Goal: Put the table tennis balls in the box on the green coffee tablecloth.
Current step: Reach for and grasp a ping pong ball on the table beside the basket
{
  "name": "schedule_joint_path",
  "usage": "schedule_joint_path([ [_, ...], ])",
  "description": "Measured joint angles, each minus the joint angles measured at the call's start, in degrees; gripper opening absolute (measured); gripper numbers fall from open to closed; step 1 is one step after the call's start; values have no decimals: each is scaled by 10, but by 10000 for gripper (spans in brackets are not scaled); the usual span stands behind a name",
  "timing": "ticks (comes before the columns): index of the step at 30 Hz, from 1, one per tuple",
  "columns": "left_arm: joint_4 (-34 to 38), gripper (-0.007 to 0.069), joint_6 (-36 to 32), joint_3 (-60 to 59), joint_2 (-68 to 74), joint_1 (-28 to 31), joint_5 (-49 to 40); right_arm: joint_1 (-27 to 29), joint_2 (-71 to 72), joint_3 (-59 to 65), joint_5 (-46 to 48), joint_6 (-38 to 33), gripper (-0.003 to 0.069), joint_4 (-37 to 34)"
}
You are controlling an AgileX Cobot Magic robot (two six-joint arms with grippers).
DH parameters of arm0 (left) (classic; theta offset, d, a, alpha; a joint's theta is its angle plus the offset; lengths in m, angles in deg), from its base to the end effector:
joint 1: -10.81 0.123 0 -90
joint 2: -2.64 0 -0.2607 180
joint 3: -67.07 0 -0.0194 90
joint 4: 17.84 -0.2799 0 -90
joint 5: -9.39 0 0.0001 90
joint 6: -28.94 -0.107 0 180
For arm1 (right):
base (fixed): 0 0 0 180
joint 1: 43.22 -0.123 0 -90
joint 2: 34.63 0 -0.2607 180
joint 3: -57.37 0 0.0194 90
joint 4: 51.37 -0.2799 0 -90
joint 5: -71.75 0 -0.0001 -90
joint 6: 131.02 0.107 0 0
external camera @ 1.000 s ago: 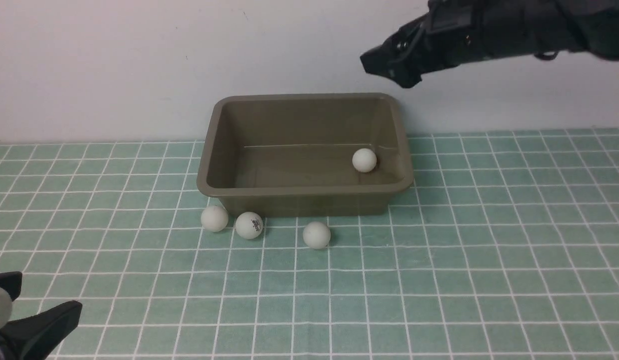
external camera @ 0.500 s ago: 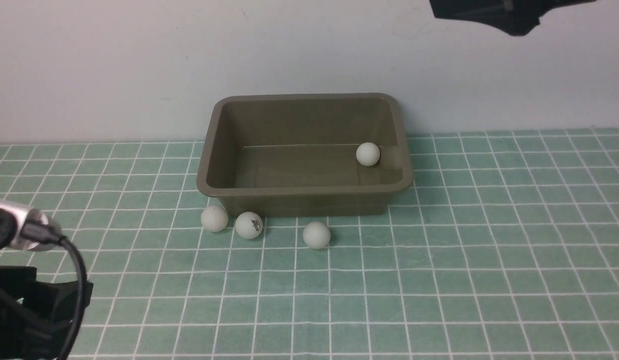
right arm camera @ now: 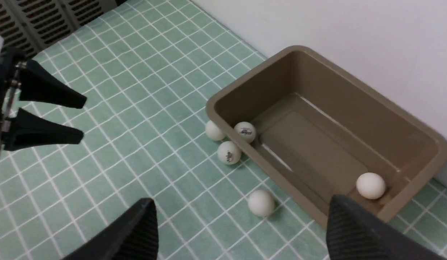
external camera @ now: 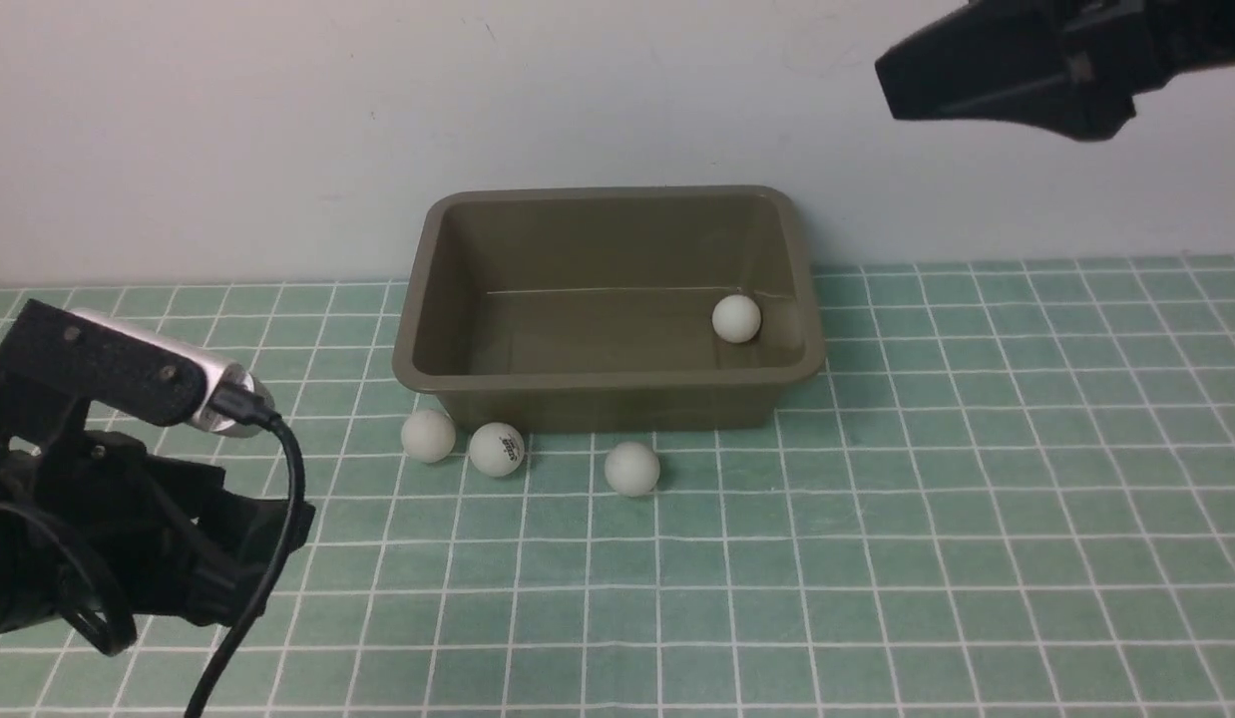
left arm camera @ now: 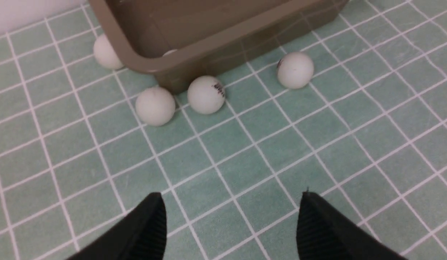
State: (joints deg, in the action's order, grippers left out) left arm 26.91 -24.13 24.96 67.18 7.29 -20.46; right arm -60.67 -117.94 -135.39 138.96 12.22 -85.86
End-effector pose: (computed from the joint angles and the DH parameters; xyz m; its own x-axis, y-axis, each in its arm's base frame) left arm 0.2369 -0.0522 0.2339 -0.5404 0.2344 -0.8081 0.4565 0.8885 -0.0475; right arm 0.2629 0.1412 0.4305 -0.3803 -0.4524 -0.8067 -0.8171 0.5729 0.0639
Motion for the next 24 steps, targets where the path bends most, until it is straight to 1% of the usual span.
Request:
schedule_joint_path([
  [3,27,440,-25,0,0,0,-1,0,-3,0,27,11,564,-24],
  [6,28,440,-29,0,0,0,-1,0,-21,0,49,33,564,-37],
  [10,25,440,-29,0,0,0,-1,-8,-63,0,48,44,564,-8],
  [13,20,440,-27,0,-1,0,-5,-33,-90,0,48,44,564,10],
  [20,-4,440,4,0,-69,0,-41,-90,-166,0,-7,24,564,30],
  [24,-15,440,48,22,-125,0,-81,-97,-228,0,-33,17,564,30],
])
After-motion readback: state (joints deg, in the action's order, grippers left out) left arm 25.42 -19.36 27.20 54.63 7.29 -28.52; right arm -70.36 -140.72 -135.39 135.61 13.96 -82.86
